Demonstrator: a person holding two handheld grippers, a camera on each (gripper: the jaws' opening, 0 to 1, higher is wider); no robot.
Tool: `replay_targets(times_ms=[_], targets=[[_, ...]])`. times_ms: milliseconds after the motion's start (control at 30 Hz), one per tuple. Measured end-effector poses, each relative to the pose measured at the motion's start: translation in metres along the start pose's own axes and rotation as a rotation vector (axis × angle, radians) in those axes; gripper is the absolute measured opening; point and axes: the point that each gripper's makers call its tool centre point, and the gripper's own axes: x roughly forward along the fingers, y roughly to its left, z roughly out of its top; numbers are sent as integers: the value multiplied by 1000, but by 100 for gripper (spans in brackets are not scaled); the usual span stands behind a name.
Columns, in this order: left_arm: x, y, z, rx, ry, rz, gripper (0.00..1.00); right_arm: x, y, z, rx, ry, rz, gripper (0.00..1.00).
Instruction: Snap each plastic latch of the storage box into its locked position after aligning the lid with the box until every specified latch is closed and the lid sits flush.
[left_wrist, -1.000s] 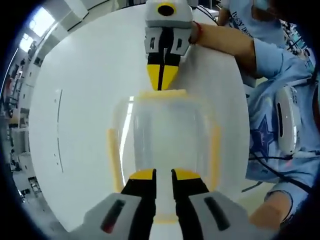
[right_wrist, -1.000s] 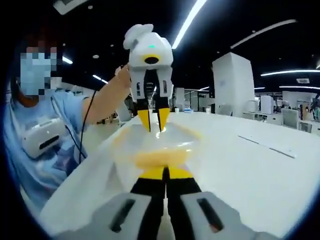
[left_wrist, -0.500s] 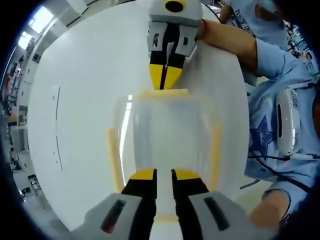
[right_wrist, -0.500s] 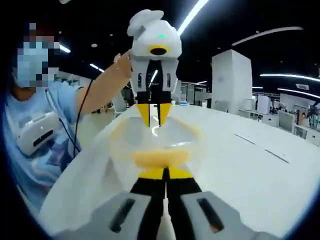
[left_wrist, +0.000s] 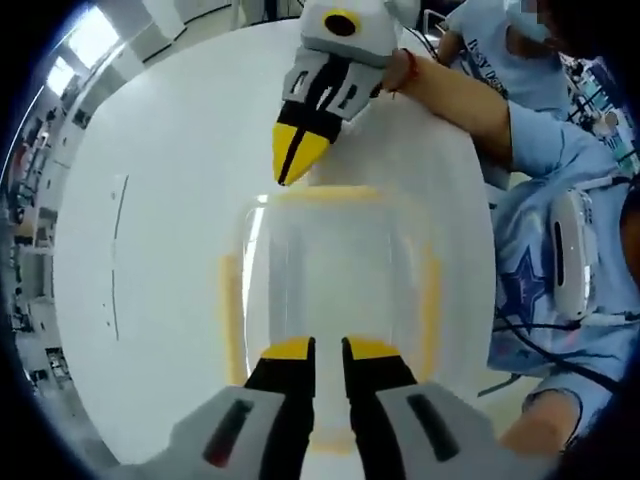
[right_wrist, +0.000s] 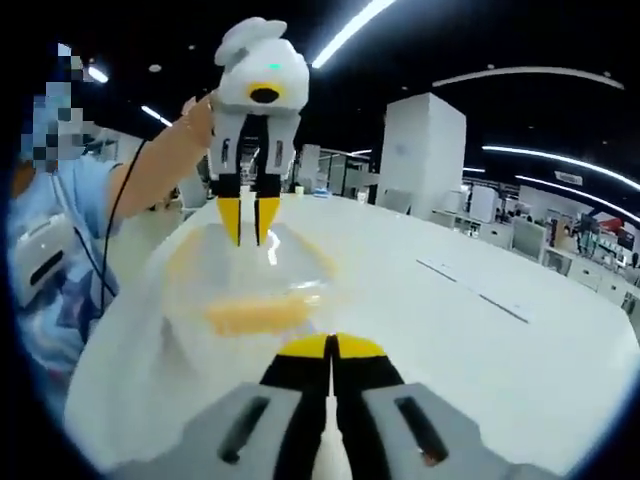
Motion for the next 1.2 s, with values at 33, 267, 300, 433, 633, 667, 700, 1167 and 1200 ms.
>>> replay_targets(times_ms=[33, 267, 300, 433, 633, 667, 700, 1167, 1200], targets=[[0, 0, 0, -2, -8, -1, 10, -1, -2, 3, -2, -2, -6, 0], [-2, 2, 3, -8, -71, -17, 9, -3, -13, 22, -61, 16, -33, 0], [-2, 2, 4, -11, -81, -19, 9, -2, -13, 26, -69, 20, -27, 0], [-2, 3, 4, -6, -101, -19, 9, 3, -12, 48, -123, 46, -13, 0], [-2, 3, 5, 18, -115, -16, 8, 22, 5, 62, -145, 123, 18, 0], [-2, 2, 4, 25, -119, -16, 8, 24, 9, 62, -153, 141, 25, 0], [-2, 2, 4, 30, -124, -16, 8, 31, 16, 65, -171, 167, 38, 0], [-7, 0, -9, 109, -262, -30, 5, 76, 85, 57, -289, 428, 223, 0], [-8, 0, -11, 107, -263, -28, 5, 79, 87, 54, -301, 455, 230, 0]])
